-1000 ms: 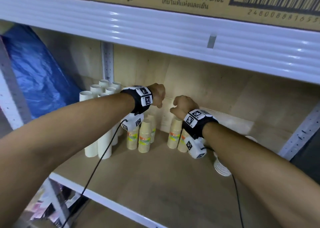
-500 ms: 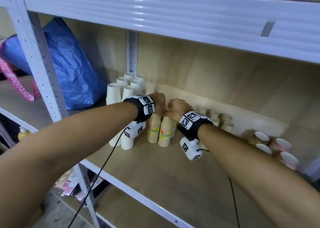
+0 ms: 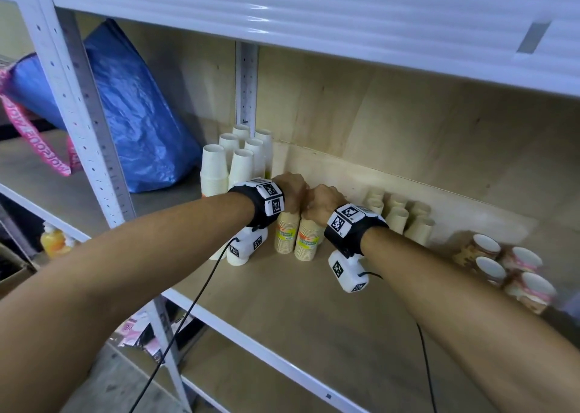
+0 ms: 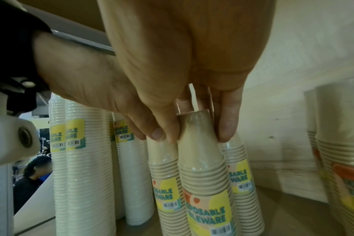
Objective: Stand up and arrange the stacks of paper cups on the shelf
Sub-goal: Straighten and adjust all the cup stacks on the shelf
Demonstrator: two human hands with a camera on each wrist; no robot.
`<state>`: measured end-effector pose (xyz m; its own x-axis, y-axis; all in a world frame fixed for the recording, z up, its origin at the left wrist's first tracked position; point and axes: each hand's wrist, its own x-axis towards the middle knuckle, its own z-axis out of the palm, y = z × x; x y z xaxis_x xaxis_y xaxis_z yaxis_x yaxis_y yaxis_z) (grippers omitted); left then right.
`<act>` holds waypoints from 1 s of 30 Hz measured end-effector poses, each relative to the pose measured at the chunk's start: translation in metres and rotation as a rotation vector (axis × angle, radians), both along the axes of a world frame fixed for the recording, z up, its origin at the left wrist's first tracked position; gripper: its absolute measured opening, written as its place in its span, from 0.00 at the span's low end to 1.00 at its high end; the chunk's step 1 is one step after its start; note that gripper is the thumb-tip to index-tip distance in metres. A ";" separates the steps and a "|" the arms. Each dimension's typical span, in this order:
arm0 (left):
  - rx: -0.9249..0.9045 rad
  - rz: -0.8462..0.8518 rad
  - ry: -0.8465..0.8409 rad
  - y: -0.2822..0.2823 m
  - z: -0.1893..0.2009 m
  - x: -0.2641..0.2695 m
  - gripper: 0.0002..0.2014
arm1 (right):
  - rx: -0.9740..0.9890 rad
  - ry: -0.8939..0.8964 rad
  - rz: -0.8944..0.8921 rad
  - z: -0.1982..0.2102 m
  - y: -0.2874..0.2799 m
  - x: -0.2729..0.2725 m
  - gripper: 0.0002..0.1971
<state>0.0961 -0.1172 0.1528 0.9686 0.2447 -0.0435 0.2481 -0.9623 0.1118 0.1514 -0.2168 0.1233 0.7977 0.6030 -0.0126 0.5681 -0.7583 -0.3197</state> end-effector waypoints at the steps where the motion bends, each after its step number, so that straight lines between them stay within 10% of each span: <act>1: 0.027 -0.021 0.032 0.001 -0.002 0.002 0.14 | -0.003 -0.002 -0.008 0.000 -0.001 0.000 0.16; 3: -0.024 -0.031 0.040 0.001 -0.004 0.001 0.04 | -0.009 -0.010 -0.027 0.000 -0.003 0.001 0.17; 7: -0.049 -0.044 -0.050 0.000 -0.005 0.000 0.19 | 0.003 -0.022 -0.038 0.000 -0.011 0.001 0.18; 10: -0.039 -0.059 -0.034 -0.012 -0.001 -0.001 0.05 | 0.005 -0.027 -0.027 0.002 -0.021 0.001 0.16; 30: -0.082 -0.288 -0.034 -0.106 0.012 0.039 0.16 | -0.041 -0.049 -0.206 0.018 -0.131 0.017 0.17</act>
<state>0.1352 -0.2231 0.1652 0.9989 -0.0433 -0.0180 -0.0389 -0.9799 0.1958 0.1687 -0.3479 0.1410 0.9041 0.4272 0.0080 0.4142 -0.8718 -0.2615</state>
